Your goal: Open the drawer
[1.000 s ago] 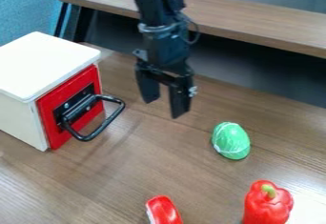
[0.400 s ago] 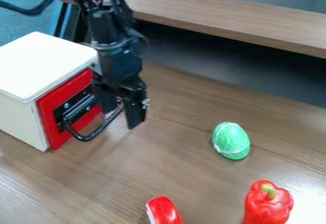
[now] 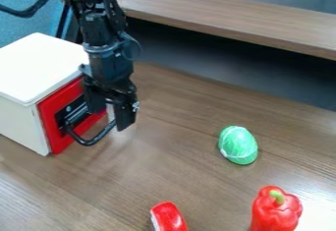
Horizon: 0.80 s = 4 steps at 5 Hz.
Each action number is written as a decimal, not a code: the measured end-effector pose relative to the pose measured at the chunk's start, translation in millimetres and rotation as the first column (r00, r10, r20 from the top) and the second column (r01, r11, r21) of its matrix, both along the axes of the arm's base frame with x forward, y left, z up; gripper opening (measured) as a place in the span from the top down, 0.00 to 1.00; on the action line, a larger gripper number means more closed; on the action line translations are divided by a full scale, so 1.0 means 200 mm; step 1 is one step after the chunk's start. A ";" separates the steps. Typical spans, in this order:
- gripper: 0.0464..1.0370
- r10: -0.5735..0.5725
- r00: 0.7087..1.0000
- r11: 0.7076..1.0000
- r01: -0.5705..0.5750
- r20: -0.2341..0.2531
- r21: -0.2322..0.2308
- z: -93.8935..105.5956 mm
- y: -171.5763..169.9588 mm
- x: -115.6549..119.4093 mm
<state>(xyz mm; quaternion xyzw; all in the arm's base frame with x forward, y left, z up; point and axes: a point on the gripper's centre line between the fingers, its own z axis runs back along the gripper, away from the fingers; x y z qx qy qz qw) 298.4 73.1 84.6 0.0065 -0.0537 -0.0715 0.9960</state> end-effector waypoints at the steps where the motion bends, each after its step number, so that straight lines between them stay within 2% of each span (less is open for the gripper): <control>1: 0.04 0.017 1.000 1.000 -0.017 -0.005 0.014 -0.04 0.04 0.00; 2: 0.04 0.035 0.999 0.999 -0.035 0.003 0.013 -0.09 0.05 0.01; 4: 0.04 0.066 0.998 0.997 -0.066 -0.007 0.045 -0.23 0.08 0.01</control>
